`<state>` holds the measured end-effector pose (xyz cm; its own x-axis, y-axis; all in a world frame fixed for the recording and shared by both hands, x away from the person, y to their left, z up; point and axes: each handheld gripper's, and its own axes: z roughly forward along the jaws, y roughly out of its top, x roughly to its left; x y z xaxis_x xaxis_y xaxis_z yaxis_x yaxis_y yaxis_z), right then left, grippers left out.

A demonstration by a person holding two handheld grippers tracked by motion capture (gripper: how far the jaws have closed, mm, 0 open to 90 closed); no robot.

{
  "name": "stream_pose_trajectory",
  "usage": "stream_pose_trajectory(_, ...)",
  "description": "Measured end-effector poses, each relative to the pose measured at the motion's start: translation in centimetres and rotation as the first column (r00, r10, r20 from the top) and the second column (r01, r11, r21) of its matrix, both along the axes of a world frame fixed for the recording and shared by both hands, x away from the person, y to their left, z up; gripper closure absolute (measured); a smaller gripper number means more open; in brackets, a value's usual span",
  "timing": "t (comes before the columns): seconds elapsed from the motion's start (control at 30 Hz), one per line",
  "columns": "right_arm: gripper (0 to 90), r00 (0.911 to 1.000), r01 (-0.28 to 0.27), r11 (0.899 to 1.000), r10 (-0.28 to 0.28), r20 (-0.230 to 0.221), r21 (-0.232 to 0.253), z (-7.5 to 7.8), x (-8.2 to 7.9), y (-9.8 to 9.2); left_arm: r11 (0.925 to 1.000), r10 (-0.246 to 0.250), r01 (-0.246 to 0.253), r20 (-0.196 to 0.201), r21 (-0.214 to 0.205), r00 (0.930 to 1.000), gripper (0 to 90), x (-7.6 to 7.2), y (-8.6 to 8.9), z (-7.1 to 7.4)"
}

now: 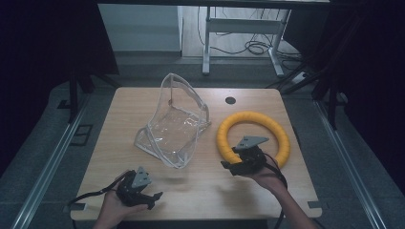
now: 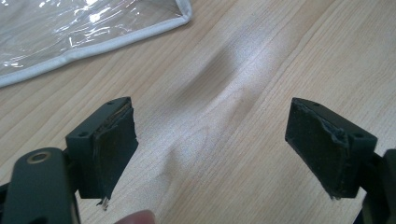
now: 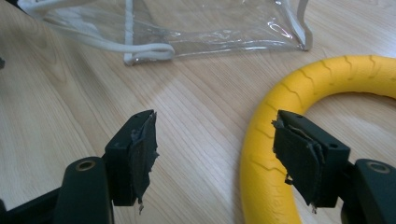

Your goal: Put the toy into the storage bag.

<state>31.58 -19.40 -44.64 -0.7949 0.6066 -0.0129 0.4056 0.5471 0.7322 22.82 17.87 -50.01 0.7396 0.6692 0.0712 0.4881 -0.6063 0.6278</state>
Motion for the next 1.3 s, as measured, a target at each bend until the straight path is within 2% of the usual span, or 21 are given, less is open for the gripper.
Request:
stream_pose_trajectory(0.23,30.0,0.9998,-0.015,0.998,0.015,-0.013,-0.064,0.3,0.6,-0.6,1.0000,-0.003,0.003,-0.005,0.004,1.0000,16.3,0.0,-0.1,-0.1)
stream_pose_trajectory(0.4,29.8,0.9989,-0.015,0.996,0.011,-0.045,-0.084,0.2,1.3,-1.0,1.0000,-0.005,0.005,-0.008,0.006,1.0000,16.3,0.1,-0.2,-0.2)
stream_pose_trajectory(0.8,27.9,0.9959,-0.027,0.990,0.014,-0.089,-0.141,0.0,2.9,-0.9,1.0000,-0.006,0.006,-0.010,0.007,0.9999,16.3,0.1,-0.1,-0.3)
stream_pose_trajectory(1.13,26.3,0.9915,-0.041,0.978,0.015,-0.129,-0.204,-0.6,3.9,-0.8,1.0000,-0.004,0.004,-0.011,0.005,0.9999,16.3,0.1,-0.1,-0.3)
stream_pose_trajectory(1.3,26.4,0.9861,-0.057,0.963,0.013,-0.166,-0.263,-1.5,4.3,-0.5,1.0000,-0.004,0.004,-0.010,0.004,0.9999,16.3,0.1,0.0,-0.3)
